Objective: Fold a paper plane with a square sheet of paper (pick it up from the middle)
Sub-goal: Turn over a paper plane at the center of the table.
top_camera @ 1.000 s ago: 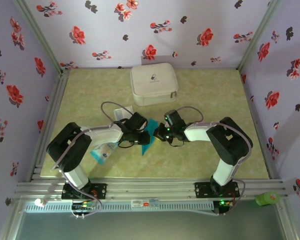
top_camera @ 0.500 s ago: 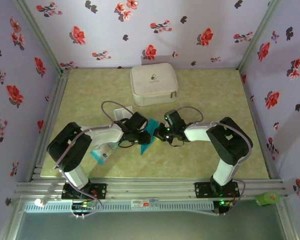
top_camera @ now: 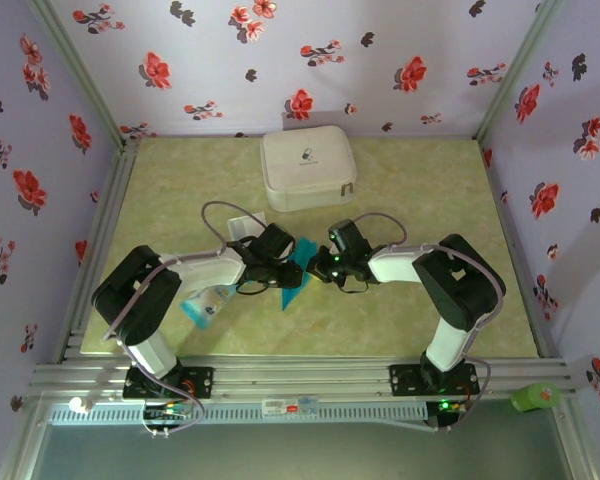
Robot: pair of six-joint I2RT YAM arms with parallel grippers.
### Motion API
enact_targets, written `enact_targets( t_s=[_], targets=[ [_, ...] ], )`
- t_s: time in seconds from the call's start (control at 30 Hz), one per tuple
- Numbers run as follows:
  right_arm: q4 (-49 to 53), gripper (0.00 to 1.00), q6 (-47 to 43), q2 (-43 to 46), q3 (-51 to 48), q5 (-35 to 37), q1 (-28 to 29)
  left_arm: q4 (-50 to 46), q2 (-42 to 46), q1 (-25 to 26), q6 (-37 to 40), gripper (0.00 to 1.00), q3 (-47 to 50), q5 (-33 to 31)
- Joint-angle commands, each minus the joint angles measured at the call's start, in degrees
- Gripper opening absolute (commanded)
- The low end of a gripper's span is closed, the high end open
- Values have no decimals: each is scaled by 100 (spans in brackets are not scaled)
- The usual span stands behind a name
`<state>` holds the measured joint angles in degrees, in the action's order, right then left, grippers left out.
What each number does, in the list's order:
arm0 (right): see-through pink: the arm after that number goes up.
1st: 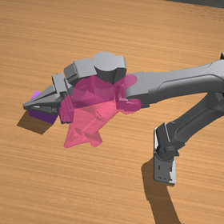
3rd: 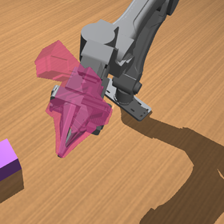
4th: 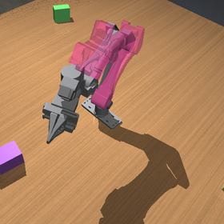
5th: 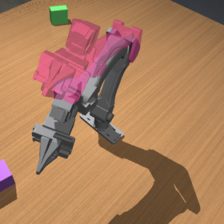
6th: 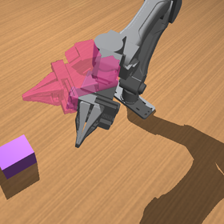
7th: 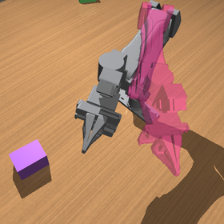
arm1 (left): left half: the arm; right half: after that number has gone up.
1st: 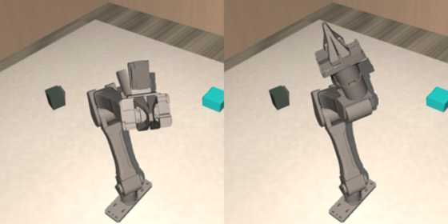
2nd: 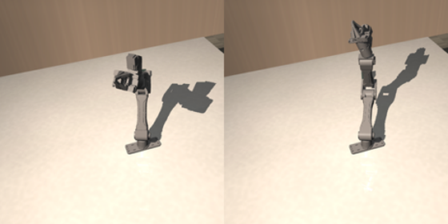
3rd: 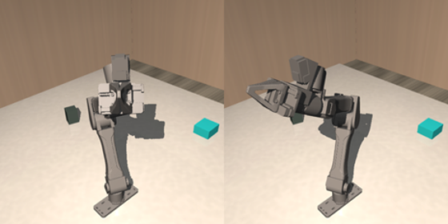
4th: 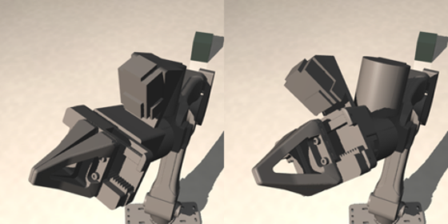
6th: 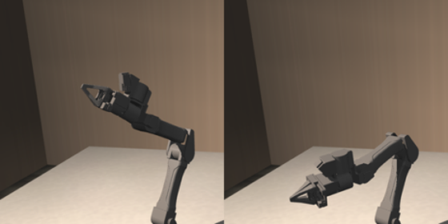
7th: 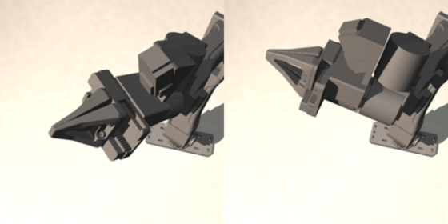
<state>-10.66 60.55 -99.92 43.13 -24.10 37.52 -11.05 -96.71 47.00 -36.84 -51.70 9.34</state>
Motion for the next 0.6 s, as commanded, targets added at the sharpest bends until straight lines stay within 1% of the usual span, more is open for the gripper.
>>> enact_targets(
  t_s=[0.0,0.1,0.33,0.5,0.57],
  targets=[
    [-111,9,44,28,64,-35,36,-170,-102,62,186,26,-85,-121],
    [-103,9,43,43,66,-38,36,-255,-147,63,219,23,-127,-184],
    [-105,9,43,34,72,-45,36,-345,-216,72,267,23,-173,-233],
    [-111,10,44,27,87,-48,36,-298,-176,84,241,30,-175,-198],
    [-104,10,44,27,65,-43,36,-260,-102,90,213,30,-174,-161]
  ],
)
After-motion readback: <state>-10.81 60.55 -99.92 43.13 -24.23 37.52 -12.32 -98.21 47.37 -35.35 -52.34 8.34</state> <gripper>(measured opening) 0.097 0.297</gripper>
